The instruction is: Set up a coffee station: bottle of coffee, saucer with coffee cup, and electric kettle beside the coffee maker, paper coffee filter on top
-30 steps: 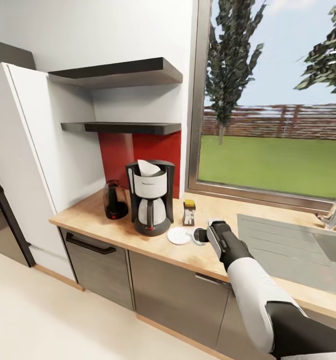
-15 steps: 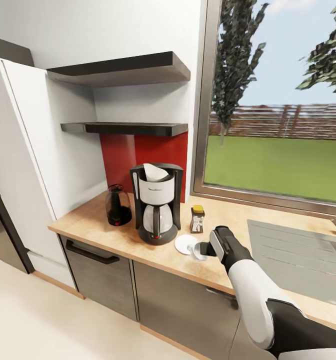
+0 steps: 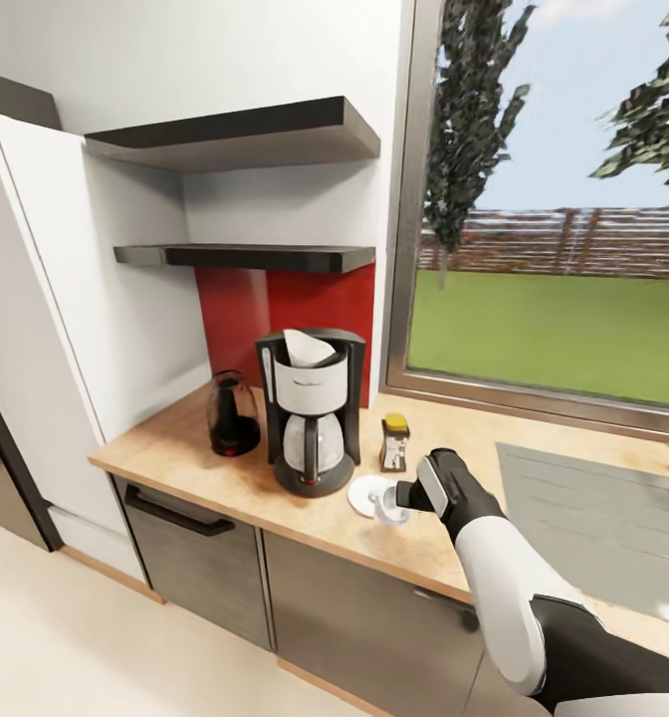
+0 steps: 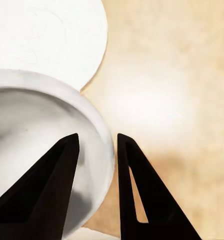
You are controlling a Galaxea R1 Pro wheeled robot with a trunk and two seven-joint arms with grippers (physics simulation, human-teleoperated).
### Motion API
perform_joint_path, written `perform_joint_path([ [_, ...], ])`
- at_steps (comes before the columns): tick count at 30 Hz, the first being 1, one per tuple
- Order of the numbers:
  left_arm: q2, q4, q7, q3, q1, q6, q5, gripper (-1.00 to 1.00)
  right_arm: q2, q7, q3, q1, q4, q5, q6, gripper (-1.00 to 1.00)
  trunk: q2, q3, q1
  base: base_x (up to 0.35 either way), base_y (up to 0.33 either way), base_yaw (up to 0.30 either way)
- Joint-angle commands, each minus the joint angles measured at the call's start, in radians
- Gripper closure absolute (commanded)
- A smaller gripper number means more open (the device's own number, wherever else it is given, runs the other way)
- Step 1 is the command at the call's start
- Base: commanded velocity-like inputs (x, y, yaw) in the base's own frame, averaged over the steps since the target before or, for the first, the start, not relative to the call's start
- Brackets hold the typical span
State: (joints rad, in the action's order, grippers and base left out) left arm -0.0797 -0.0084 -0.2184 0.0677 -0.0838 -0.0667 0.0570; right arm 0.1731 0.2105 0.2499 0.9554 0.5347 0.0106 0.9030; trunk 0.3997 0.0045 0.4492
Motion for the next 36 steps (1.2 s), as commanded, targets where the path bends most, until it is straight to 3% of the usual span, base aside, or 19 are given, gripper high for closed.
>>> perform_joint_path([
  [1, 0.0, -0.001, 0.001, 0.006, -0.001, -0.004, 0.006, -1.0, 0.001, 0.008, 0.007, 0.0, 0.003, -0.002, 0.003, 1.0, 0.0, 0.0, 0.001, 0.292, 0.0, 0.0],
  [19, 0.004, -0.001, -0.001, 0.004, -0.001, -0.005, 0.006, -1.0, 0.001, 0.084, 0.007, 0.0, 0.001, -0.003, 0.004, 1.0, 0.0, 0.0, 0.001, 0.042, 0.0, 0.0],
  [25, 0.003, -0.001, 0.0, 0.005, -0.001, -0.005, 0.006, -1.0, 0.001, 0.17, 0.006, 0.0, -0.002, -0.01, 0.003, 1.0, 0.0, 0.0, 0.001, 0.0, 0.0, 0.0],
  [36, 0.001, -0.001, 0.0, 0.007, -0.001, -0.004, 0.009, -1.0, 0.001, 0.182, 0.005, 0.0, -0.002, -0.013, 0.003, 1.0, 0.0, 0.0, 0.001, 0.053, 0.086, 0.0],
])
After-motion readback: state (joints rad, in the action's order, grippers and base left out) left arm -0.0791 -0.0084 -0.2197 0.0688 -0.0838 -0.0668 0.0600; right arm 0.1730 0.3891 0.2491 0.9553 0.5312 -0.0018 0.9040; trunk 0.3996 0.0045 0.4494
